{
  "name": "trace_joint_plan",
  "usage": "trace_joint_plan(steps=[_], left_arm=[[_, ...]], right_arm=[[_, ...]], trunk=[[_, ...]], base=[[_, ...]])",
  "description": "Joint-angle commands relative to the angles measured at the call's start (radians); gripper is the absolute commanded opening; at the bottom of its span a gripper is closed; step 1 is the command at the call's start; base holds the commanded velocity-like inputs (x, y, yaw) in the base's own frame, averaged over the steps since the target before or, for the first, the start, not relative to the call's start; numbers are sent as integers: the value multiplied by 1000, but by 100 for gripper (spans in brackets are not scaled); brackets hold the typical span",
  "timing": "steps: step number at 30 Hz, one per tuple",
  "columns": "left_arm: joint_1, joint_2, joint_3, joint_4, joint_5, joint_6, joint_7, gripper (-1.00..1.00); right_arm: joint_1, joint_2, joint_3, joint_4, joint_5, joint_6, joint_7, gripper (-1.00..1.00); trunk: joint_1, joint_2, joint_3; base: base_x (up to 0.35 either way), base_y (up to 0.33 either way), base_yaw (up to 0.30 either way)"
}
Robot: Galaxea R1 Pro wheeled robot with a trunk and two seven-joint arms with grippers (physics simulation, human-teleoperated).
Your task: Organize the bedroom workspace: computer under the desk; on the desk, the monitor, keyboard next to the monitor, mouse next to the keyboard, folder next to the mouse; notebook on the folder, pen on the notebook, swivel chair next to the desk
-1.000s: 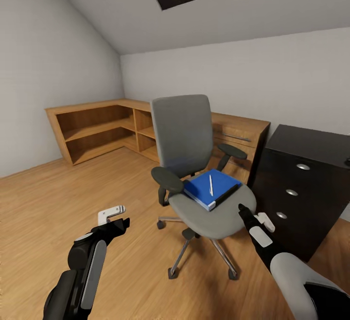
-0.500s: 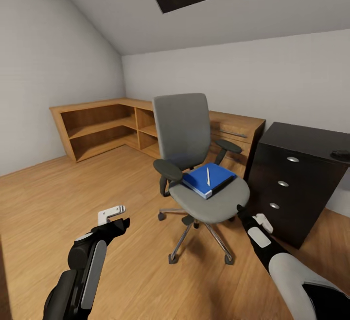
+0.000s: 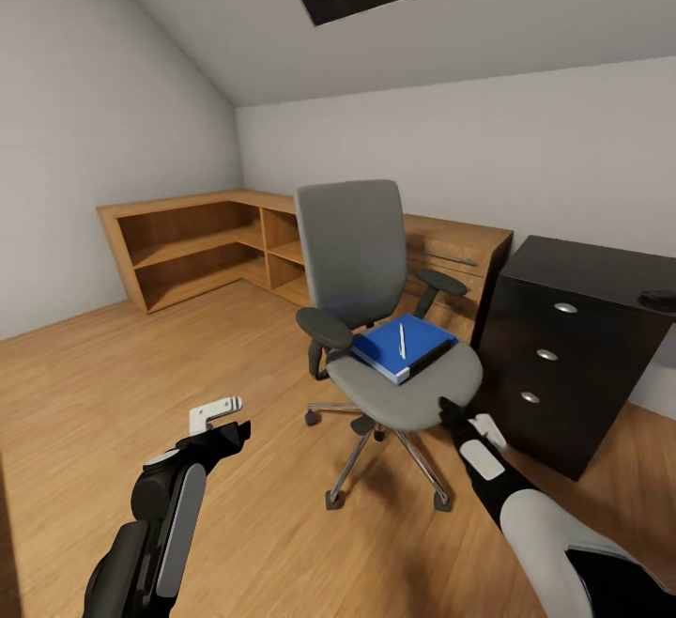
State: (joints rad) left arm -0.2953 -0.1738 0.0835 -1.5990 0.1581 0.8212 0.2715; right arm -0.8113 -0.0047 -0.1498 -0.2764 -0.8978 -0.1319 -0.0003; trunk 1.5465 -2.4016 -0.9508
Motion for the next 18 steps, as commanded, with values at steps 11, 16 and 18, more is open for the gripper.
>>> trace_joint_plan(steps=[11,16,18], left_arm=[[-1,-1,1,-1,11,4,7,100],[-1,-1,0,-1,11,3,6,100],[0,-1,0,-1,11,3,4,100]], right_arm=[[0,16,4,11,-9,-3,0,100],[0,17,5,12,-8,-3,0,100],[0,17,6,12,-7,-3,0,100]], trunk=[[0,0,-2],[0,0,-8],[0,0,-10]], base=[[0,0,6],[0,0,92],[67,0,39]])
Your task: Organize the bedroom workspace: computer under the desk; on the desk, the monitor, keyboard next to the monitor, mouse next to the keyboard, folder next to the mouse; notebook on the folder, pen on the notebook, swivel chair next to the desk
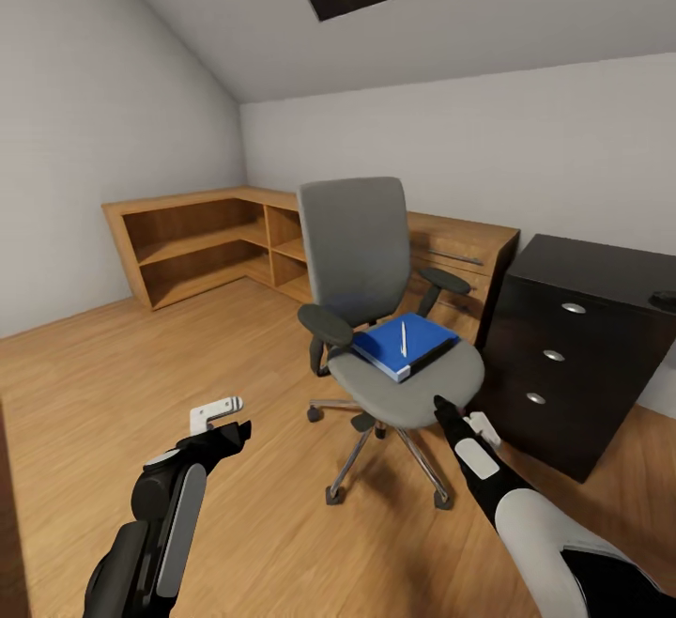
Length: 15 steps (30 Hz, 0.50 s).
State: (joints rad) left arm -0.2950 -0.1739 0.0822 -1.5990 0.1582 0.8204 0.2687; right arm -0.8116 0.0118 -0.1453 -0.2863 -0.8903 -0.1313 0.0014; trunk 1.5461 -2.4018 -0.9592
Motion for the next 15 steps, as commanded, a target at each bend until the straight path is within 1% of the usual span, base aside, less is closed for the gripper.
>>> trace_joint_plan(steps=[1,5,15], left_arm=[[-1,-1,1,-1,11,3,6,100],[-1,-1,-8,3,11,3,6,100],[-1,-1,-10,11,11,4,7,100]], right_arm=[[0,0,1,22,-15,-4,-1,100],[0,-1,1,22,-15,-4,-1,100],[0,0,1,21,-15,-4,-1,100]], trunk=[[0,0,-1],[0,0,-1],[0,0,-1]], base=[[218,0,9],[290,0,3],[289,0,0]])
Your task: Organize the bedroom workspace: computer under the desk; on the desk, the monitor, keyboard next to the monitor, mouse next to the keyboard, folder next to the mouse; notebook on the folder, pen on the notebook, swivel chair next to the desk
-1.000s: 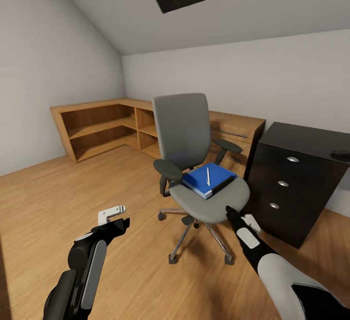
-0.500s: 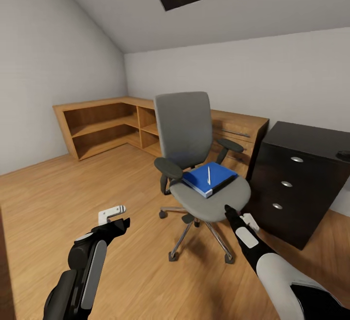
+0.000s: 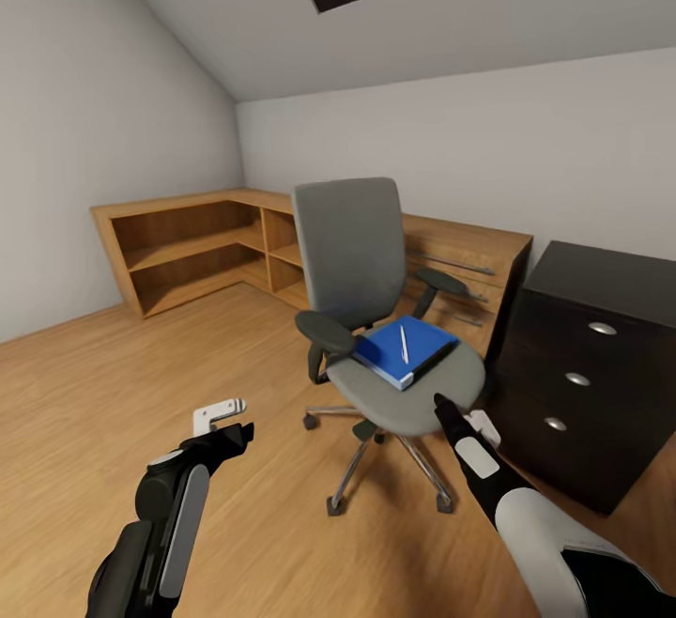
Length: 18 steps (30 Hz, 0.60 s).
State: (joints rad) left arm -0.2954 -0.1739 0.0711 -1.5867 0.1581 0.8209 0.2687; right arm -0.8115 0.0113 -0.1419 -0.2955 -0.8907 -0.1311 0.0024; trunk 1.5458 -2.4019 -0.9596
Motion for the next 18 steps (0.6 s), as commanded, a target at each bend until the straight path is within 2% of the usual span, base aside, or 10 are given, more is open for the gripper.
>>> trace_joint_plan(steps=[1,11,18], left_arm=[[-1,-1,1,-1,10,3,7,100],[0,-1,1,-1,9,3,7,100],[-1,-1,0,1,9,4,11,100]], right_arm=[[0,0,-2,30,-14,-4,-2,100],[0,1,-2,30,-14,-5,-2,100],[0,1,-2,30,-14,-5,-2,100]], trunk=[[1,0,-1],[1,0,-1],[1,0,-1]], base=[[249,0,0],[293,0,14],[98,0,189]])
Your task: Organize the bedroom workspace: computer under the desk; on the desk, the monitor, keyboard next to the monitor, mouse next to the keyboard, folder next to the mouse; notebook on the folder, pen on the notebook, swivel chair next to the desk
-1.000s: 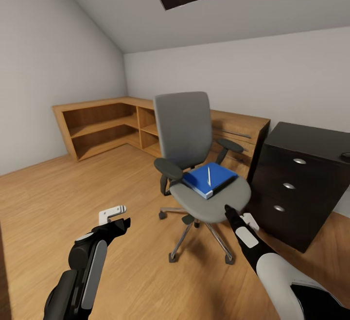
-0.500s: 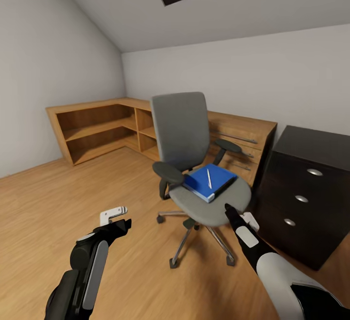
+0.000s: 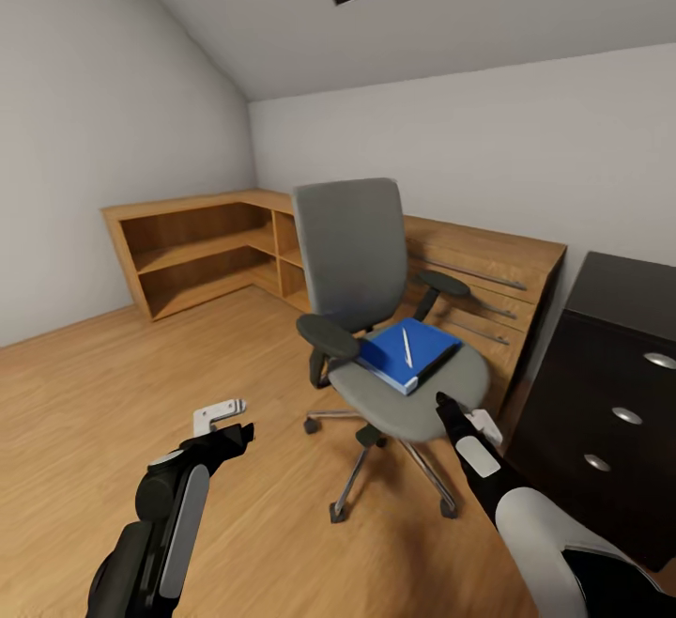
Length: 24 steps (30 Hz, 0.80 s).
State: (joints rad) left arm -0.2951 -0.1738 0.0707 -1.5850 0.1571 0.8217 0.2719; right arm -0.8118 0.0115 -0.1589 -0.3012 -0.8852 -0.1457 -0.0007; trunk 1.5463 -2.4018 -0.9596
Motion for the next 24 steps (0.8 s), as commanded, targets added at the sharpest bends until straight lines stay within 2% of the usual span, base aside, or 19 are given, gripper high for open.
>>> trace_joint_plan(steps=[1,6,14,18,24], left_arm=[[-1,-1,0,0,10,3,8,100],[-1,-1,0,0,10,3,6,100],[-1,-1,0,0,10,3,7,100],[-1,-1,0,0,10,4,7,100],[-1,-1,0,8,10,3,9,100]], right_arm=[[0,1,15,36,-20,9,1,100],[0,0,15,36,-20,9,1,100],[0,0,15,36,-20,9,1,100],[0,1,15,36,-20,9,1,100],[0,1,15,36,-19,8,1,100]], trunk=[[0,0,-1],[0,0,-1],[0,0,-1],[0,0,-1],[0,0,-1]], base=[[12,0,238],[74,9,214],[264,55,21],[49,6,19],[2,0,191]])
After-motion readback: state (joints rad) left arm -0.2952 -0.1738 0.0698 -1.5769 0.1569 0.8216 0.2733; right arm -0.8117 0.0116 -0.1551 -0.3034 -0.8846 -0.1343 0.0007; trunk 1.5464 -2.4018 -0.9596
